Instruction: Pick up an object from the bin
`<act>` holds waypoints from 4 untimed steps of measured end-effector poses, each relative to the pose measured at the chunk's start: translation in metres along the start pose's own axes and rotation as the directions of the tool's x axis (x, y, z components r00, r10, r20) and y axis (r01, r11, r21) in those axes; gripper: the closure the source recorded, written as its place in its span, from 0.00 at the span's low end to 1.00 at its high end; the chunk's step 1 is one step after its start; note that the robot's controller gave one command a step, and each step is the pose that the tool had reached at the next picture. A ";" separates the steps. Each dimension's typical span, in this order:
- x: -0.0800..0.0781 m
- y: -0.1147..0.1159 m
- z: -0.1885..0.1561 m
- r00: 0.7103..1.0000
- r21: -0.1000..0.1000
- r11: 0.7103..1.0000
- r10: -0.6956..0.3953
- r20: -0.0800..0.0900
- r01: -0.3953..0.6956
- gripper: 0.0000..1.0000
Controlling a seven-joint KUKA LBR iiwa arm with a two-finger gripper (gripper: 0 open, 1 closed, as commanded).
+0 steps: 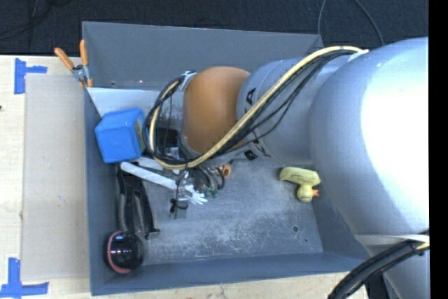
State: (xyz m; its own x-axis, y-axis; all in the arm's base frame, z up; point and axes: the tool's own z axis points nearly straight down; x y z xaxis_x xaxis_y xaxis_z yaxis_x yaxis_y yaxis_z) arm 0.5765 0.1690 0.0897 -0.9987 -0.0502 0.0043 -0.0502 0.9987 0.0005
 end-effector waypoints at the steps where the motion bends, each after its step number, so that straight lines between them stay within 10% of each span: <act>1: 0.007 -0.058 -0.003 1.000 0.005 1.000 -0.021 0.001 0.021 1.00; 2: 0.007 -0.057 -0.003 1.000 0.004 1.000 -0.021 0.001 0.021 1.00; 4: 0.013 -0.045 -0.139 1.000 0.005 1.000 -0.026 -0.012 0.026 1.00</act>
Offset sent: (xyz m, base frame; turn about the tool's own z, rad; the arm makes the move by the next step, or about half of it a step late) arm 0.0000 0.0000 0.0000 0.0000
